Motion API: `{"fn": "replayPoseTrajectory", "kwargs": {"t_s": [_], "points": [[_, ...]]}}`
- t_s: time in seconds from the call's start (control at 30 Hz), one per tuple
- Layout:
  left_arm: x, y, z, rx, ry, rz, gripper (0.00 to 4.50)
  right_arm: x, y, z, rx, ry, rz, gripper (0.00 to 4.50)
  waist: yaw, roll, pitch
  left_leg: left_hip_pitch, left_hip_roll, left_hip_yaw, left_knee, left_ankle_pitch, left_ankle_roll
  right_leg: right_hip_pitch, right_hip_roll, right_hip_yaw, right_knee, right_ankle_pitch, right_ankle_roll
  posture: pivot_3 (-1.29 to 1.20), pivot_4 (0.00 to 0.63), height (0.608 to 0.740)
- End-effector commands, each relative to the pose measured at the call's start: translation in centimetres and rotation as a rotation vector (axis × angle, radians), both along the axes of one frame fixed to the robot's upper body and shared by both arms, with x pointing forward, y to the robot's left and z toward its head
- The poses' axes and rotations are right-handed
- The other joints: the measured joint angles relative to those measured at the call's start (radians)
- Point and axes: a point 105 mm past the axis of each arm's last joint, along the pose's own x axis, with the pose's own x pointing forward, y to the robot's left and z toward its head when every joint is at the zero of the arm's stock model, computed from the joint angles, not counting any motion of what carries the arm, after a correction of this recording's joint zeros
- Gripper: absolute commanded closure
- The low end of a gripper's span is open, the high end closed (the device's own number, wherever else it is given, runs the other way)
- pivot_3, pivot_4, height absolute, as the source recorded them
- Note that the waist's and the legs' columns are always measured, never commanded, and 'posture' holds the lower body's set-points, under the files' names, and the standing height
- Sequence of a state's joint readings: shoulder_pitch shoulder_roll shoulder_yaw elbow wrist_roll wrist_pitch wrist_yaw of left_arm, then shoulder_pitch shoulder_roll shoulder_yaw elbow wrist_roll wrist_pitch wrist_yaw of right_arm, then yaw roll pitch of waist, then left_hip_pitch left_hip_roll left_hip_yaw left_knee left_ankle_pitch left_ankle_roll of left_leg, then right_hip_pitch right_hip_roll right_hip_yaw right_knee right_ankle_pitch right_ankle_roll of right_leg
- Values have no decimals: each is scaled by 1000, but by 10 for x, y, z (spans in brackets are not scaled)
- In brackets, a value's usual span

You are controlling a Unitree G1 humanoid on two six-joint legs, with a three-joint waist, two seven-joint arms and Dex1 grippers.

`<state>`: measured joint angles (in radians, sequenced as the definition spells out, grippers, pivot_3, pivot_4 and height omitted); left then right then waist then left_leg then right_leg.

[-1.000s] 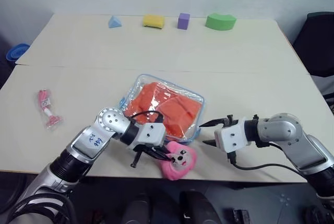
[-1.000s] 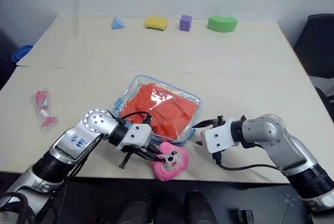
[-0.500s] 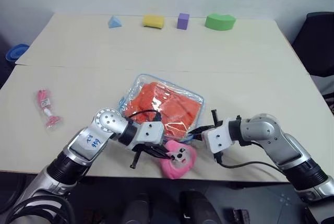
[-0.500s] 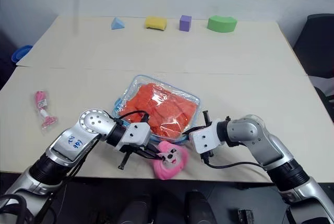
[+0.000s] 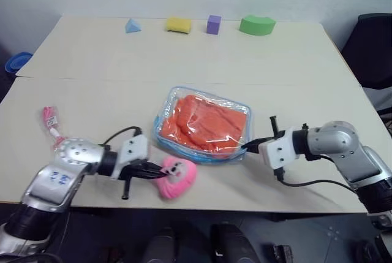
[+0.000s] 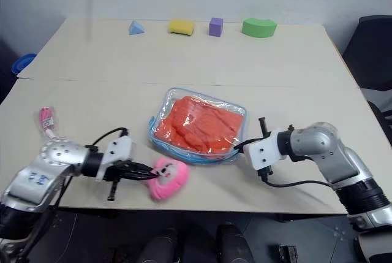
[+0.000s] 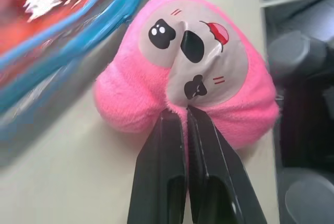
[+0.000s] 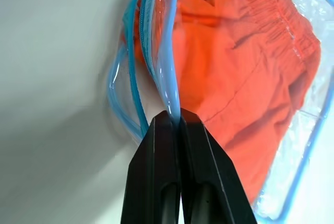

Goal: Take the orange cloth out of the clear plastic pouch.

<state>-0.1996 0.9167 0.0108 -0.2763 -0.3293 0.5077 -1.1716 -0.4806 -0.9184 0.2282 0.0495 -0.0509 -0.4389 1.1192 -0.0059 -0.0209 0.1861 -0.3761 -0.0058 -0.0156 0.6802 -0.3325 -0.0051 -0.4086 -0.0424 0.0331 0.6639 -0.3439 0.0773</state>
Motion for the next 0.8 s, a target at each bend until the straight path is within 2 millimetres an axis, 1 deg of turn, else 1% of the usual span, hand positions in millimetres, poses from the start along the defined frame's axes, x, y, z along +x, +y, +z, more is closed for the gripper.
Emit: {"fn": "replayPoseTrajectory", "kwargs": {"t_s": [0.03, 0.1, 0.17, 0.27, 0.37, 0.43, 0.47, 0.57, 0.67, 0.73, 0.8], "points": [[9, 50, 17, 13, -45, 199, 4500, -1, -19, 16, -1, -56, -15, 4490, -1, 0, 0, 0, 0, 0, 0, 0, 0, 0, 0, 0, 0, 0, 0, 0, 150, 740], [12, 71, 24, 10, -56, 276, 4500, -2, -24, 15, 5, -55, -21, 4490, -1, 0, 0, 0, 0, 0, -1, 0, 1, 0, 0, 0, 0, 0, 0, 0, 150, 740], [15, 81, 29, 13, -74, 314, 4500, -2, -25, 13, 15, -50, -24, 4490, -2, 1, 0, 0, 0, 0, 0, -1, 2, 0, 0, 0, -1, 0, 0, 0, 150, 740], [19, 79, 29, -4, -80, 322, 4500, -1, -22, 8, 30, -45, -23, 4490, 1, 1, 0, 0, 0, 0, -1, -1, 1, 0, -1, 0, -1, 0, 0, 0, 150, 740], [18, 68, 20, -29, -58, 301, 4500, 1, -16, 4, 62, -25, -31, 4490, 0, 1, 0, 0, 0, 0, -1, -1, 1, 0, -1, 0, -1, 0, 0, 0, 150, 740], [15, 59, 16, -54, -32, 285, 4500, 2, -14, 5, 94, -6, -54, 4027, -1, 1, 0, 0, 0, 0, -1, -1, 1, 0, -1, 0, 0, 0, 0, 0, 150, 740], [15, 56, 14, -65, -24, 292, 4261, 2, -14, 5, 105, 8, -66, 3818, -1, 1, 0, 0, 0, 0, -1, -1, 1, 0, -1, 0, 0, 0, 0, 0, 150, 740], [10, 52, 14, -110, 6, 289, 3471, 0, -17, 6, 126, 31, -96, 2839, 0, 1, 0, 0, 0, 0, -1, -1, 1, 0, -1, 0, 0, 0, 0, 0, 150, 740], [8, 58, 18, -132, 8, 334, 2538, -5, -23, 11, 178, 63, -152, 1806, 1, 1, 0, 0, 0, 0, -1, -1, 1, 0, -1, 0, 0, 0, 0, 0, 150, 740], [3, 69, 31, -191, 47, 365, 1965, -15, -27, 17, 254, 130, -210, 1154, 1, 1, 0, 0, 0, 0, -2, -1, 1, 0, -1, 0, 0, 0, 0, 0, 150, 740], [0, 76, 44, -236, 60, 379, 1931, -25, -29, 22, 302, 189, -241, 455, 2, 1, 0, 0, 0, -1, -2, -1, 1, 0, -1, -1, 0, 0, 0, 0, 150, 740]]}}
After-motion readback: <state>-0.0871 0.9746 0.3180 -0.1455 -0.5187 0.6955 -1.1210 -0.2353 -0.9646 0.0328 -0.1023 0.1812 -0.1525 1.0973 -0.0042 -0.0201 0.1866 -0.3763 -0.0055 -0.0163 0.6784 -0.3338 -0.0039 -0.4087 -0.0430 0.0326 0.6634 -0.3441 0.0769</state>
